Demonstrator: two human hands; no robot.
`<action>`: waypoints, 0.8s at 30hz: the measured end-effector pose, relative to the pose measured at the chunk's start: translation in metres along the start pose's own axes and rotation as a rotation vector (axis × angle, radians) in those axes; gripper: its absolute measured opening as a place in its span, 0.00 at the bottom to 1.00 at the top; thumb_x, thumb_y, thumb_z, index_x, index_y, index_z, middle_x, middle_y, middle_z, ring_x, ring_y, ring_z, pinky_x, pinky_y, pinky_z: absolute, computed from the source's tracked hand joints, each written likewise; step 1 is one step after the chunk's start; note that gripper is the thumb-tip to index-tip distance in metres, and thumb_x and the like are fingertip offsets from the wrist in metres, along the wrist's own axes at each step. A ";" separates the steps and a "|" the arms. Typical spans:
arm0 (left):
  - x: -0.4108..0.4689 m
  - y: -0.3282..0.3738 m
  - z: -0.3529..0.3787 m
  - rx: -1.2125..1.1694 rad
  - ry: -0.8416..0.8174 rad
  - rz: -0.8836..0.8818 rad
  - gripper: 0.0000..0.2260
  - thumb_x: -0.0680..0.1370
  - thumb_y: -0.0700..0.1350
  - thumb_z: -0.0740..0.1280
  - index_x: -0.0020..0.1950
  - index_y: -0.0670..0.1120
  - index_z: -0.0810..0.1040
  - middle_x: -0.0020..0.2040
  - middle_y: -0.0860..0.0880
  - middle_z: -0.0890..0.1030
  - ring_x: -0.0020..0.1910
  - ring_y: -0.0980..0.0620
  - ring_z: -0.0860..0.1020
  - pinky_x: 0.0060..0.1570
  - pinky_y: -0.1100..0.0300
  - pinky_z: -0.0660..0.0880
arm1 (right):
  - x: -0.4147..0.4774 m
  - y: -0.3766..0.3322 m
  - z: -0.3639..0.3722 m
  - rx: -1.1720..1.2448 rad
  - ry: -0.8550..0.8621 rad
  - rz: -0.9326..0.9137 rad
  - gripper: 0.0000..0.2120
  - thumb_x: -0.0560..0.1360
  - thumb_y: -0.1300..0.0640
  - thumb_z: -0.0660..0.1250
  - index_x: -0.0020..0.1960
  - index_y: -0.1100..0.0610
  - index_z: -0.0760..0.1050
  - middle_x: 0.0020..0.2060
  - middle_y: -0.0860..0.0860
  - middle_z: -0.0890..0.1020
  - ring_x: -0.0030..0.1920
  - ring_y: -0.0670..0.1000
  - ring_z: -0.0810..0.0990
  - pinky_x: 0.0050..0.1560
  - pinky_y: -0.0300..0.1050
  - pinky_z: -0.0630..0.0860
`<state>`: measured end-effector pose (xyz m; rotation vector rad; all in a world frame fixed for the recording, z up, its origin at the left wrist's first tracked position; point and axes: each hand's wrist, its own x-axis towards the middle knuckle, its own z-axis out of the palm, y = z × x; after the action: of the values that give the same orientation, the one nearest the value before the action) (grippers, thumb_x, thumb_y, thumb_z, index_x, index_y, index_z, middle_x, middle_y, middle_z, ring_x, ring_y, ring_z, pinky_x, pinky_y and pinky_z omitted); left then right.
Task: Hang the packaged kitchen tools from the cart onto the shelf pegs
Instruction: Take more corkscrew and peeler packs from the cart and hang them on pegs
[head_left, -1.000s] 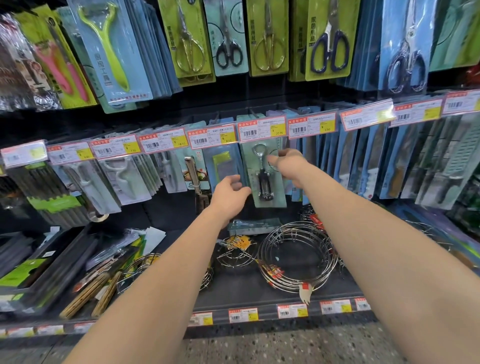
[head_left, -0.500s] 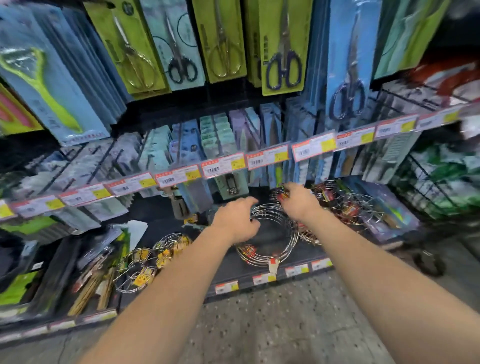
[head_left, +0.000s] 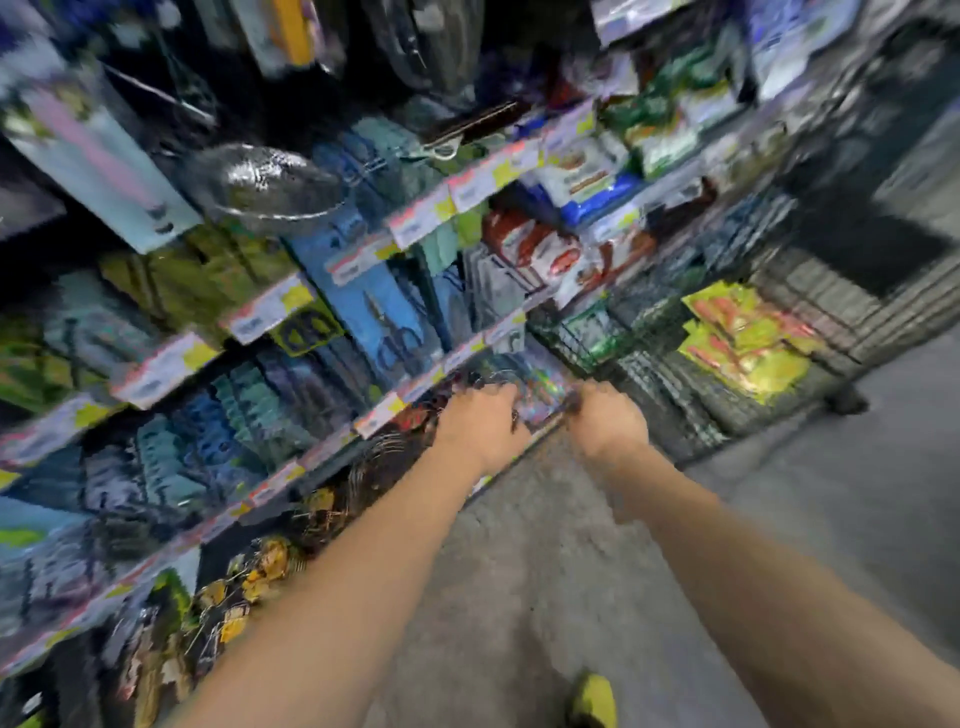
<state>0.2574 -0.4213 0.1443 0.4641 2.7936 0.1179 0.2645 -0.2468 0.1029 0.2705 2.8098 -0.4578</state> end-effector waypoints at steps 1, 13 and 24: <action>0.004 0.024 -0.011 -0.001 -0.001 0.012 0.19 0.79 0.54 0.62 0.67 0.47 0.75 0.62 0.43 0.81 0.60 0.39 0.80 0.56 0.47 0.76 | -0.004 0.017 -0.019 -0.008 -0.011 0.014 0.16 0.78 0.54 0.64 0.64 0.56 0.75 0.59 0.58 0.79 0.61 0.61 0.79 0.60 0.52 0.75; 0.093 0.178 -0.065 0.068 -0.070 0.175 0.17 0.83 0.54 0.60 0.63 0.44 0.75 0.59 0.43 0.80 0.55 0.40 0.79 0.50 0.49 0.75 | 0.000 0.151 -0.136 0.042 -0.089 0.160 0.21 0.78 0.54 0.63 0.70 0.54 0.73 0.65 0.56 0.79 0.62 0.61 0.79 0.56 0.52 0.77; 0.247 0.200 -0.044 0.037 -0.231 0.220 0.23 0.82 0.56 0.59 0.72 0.43 0.73 0.66 0.41 0.78 0.63 0.39 0.79 0.61 0.45 0.77 | 0.103 0.204 -0.148 0.075 -0.218 0.259 0.26 0.79 0.52 0.64 0.76 0.45 0.67 0.63 0.54 0.82 0.58 0.58 0.82 0.55 0.53 0.82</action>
<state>0.0816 -0.1528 0.1412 0.7434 2.5166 0.0567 0.1779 0.0071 0.1489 0.5572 2.5046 -0.4996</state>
